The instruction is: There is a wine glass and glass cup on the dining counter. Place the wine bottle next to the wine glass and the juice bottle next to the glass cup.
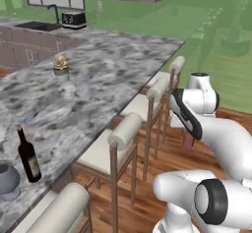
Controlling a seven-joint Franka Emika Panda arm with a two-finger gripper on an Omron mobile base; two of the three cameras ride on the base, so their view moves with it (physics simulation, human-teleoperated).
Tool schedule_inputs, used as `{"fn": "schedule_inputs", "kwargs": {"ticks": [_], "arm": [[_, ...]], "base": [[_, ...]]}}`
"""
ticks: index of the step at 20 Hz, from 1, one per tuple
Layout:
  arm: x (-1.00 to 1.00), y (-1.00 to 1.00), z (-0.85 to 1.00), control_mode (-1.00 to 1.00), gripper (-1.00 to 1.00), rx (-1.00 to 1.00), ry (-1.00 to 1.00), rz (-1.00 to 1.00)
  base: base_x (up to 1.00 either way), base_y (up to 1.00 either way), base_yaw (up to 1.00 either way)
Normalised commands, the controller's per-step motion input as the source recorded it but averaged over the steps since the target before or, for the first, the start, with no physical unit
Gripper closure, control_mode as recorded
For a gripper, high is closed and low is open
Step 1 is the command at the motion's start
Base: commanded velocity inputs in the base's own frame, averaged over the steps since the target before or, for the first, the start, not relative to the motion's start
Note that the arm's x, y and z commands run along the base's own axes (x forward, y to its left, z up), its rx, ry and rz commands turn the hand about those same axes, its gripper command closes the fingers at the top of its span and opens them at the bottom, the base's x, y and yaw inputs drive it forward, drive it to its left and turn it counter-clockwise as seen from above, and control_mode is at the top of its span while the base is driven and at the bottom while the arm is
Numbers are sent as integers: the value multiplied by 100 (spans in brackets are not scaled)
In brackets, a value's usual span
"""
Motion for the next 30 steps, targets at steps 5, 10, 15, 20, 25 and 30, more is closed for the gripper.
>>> {"fn": "schedule_inputs", "kwargs": {"ticks": [5,10,15,20,25,30], "arm": [[0,0,0,100,100,0,0,0],[0,0,0,100,100,0,0,0],[0,0,0,100,100,0,0,0],[0,0,0,100,100,0,0,0],[0,0,0,100,100,0,0,0],[0,0,0,100,100,0,0,0]], "base": [[57,-18,50],[54,-16,53],[49,-30,32],[50,-34,25],[39,-38,23],[31,-31,34]]}}
